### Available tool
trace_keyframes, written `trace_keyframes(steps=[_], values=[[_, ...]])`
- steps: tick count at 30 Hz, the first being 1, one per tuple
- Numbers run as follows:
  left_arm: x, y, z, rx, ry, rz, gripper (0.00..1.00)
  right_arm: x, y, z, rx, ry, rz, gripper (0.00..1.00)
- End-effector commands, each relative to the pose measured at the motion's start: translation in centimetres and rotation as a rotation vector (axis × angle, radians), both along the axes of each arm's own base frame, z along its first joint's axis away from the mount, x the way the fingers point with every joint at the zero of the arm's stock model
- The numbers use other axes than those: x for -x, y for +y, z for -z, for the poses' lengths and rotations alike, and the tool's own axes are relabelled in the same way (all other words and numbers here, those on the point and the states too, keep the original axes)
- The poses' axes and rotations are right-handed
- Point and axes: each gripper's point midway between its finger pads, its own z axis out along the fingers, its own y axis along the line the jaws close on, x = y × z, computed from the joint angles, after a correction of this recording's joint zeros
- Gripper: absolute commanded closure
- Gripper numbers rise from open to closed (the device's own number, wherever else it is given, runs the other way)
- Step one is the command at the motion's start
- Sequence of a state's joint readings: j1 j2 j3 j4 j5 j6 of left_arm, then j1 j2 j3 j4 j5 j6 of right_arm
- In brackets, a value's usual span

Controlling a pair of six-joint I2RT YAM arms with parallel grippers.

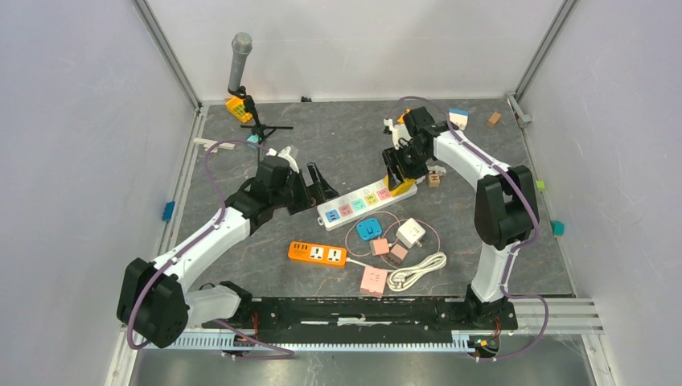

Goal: Insert the plug

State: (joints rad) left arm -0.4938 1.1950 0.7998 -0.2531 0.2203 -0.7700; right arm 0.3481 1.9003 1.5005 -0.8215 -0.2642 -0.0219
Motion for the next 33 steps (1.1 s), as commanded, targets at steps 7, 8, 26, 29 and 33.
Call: trace_keyframes(steps=[7, 8, 26, 29, 33], values=[[0.1, 0.0, -1.3, 0.047, -0.024, -0.014, 0.00, -1.9, 0.9, -5.8, -0.073, -0.115, 0.016, 1.00], [0.1, 0.0, -1.3, 0.047, -0.022, -0.014, 0.00, -1.8, 0.6, -5.5, -0.059, -0.109, 0.021, 1.00], [-0.1, 0.1, -2.3, 0.051, -0.043, -0.024, 0.00, 0.1, -0.8, 0.1, 0.012, -0.008, 0.036, 1.00], [-0.1, 0.1, -2.2, 0.049, -0.040, -0.025, 0.00, -0.1, -1.0, 0.6, 0.023, -0.012, 0.042, 1.00], [-0.1, 0.2, -2.1, 0.046, -0.041, -0.027, 0.00, -0.5, -1.1, 0.9, 0.030, -0.017, 0.072, 1.00]])
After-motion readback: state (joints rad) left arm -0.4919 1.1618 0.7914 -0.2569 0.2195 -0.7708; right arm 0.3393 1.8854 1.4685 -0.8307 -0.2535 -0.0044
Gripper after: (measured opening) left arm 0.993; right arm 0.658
